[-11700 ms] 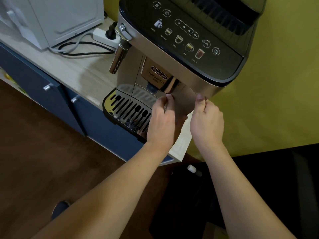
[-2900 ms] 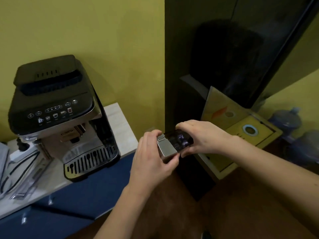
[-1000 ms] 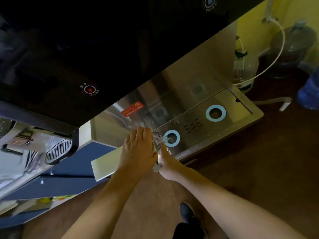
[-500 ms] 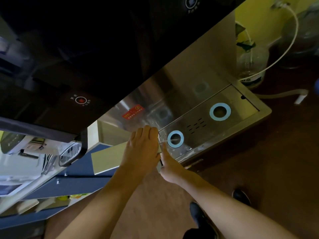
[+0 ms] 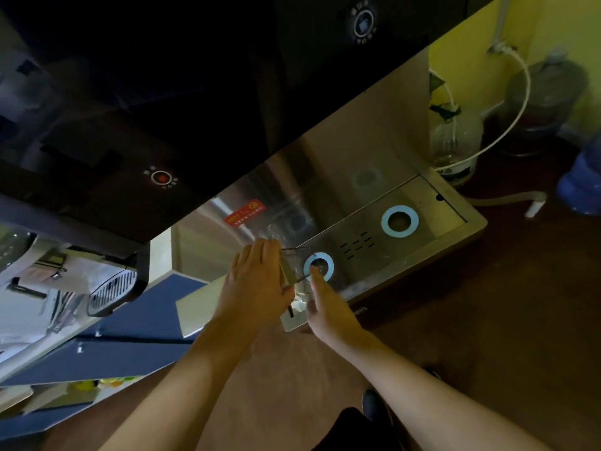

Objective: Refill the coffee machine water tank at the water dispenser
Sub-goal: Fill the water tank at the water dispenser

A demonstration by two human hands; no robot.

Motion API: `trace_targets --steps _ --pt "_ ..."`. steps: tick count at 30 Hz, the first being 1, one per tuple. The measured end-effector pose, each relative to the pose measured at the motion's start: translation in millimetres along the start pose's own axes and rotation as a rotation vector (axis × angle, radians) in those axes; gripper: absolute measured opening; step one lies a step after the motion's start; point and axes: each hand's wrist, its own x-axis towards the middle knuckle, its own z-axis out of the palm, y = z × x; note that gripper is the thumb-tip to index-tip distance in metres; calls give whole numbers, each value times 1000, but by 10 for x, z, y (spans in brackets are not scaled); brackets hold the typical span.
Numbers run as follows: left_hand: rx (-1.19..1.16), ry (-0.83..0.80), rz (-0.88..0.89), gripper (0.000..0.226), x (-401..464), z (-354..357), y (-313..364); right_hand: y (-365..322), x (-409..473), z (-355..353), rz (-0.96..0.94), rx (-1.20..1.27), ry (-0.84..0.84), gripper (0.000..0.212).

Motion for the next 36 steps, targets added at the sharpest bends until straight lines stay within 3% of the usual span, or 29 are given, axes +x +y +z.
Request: trace_targets --steps 5,16,22,28,32,36 --pt "-373 129 -209 66 -36 -66 -17 -109 -15 -342 -37 -162 90 71" --pt "-1036 238 -292 67 42 16 444 -400 -173 -1478 -73 -525 199 70" --pt "-1187 391 -316 65 133 -36 723 -428 -20 -2043 -188 -682 142 72" --pt "-1430 466 -403 67 215 -11 860 -667 -42 -2493 -489 -626 491 53" --pt "-1473 537 -394 65 257 -76 928 -932 57 -2736 -653 -639 615 64" --pt "-1455 619 -393 66 300 -138 944 -1093 197 -2856 -615 -722 647 81"
